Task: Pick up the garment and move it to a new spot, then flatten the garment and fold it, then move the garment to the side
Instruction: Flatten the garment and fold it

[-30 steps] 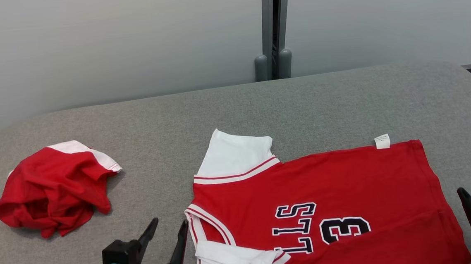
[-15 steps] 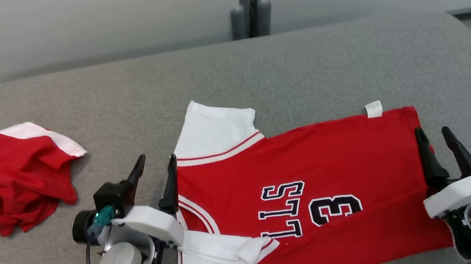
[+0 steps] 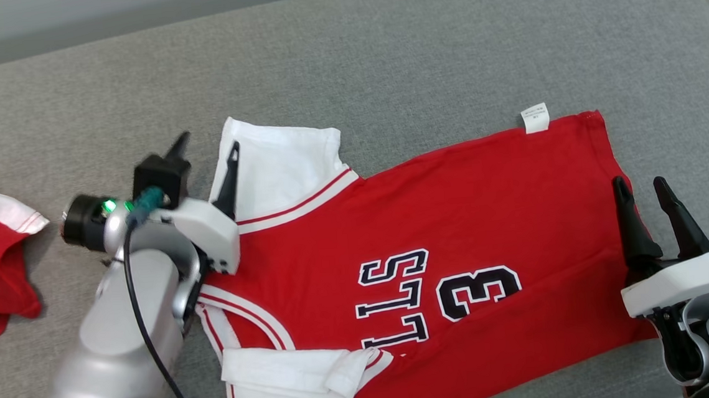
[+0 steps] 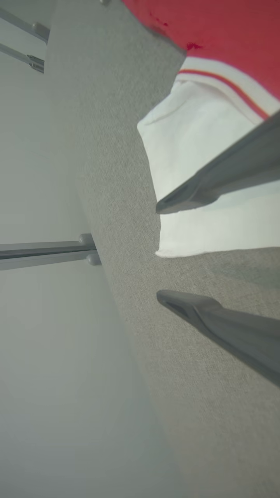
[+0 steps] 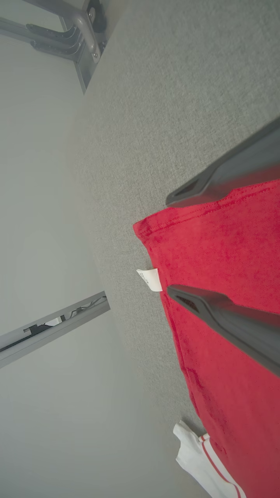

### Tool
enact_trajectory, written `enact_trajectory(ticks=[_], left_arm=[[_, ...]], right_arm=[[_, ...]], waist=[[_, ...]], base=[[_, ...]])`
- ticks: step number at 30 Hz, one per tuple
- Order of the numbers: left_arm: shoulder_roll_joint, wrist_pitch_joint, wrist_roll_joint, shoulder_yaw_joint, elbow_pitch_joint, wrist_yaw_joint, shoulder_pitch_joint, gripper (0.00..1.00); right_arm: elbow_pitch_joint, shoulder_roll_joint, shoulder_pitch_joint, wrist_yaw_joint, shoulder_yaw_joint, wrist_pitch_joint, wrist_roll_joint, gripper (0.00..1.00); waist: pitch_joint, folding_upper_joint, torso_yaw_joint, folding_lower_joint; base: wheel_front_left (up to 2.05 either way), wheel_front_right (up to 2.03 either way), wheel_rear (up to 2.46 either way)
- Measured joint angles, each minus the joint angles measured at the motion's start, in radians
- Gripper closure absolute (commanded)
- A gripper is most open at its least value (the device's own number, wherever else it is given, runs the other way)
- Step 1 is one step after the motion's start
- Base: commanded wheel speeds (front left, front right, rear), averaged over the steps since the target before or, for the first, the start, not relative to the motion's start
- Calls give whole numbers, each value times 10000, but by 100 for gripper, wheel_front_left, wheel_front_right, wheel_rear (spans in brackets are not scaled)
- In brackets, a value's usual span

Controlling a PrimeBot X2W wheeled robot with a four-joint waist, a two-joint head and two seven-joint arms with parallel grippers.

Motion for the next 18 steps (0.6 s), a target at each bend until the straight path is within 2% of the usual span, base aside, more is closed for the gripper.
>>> enact_trajectory(ticks=[5,12,18], left_arm=[[-88,646,79,-21,1569,25,-1416,0],[-305,1237,73,-268,2941,-510,-2401,0],[-380,1335,94,-405,3804,-669,-2908,0]], right_arm=[[-102,205,-171,0,-82,0,113,0],[-75,326,-183,0,-127,0,205,0],[-23,316,-213,0,0,0,384,0]], waist=[[382,0,-323,0],[724,0,-549,0],[871,0,-647,0]], base=[[0,0,0],[0,0,0],[0,0,0]])
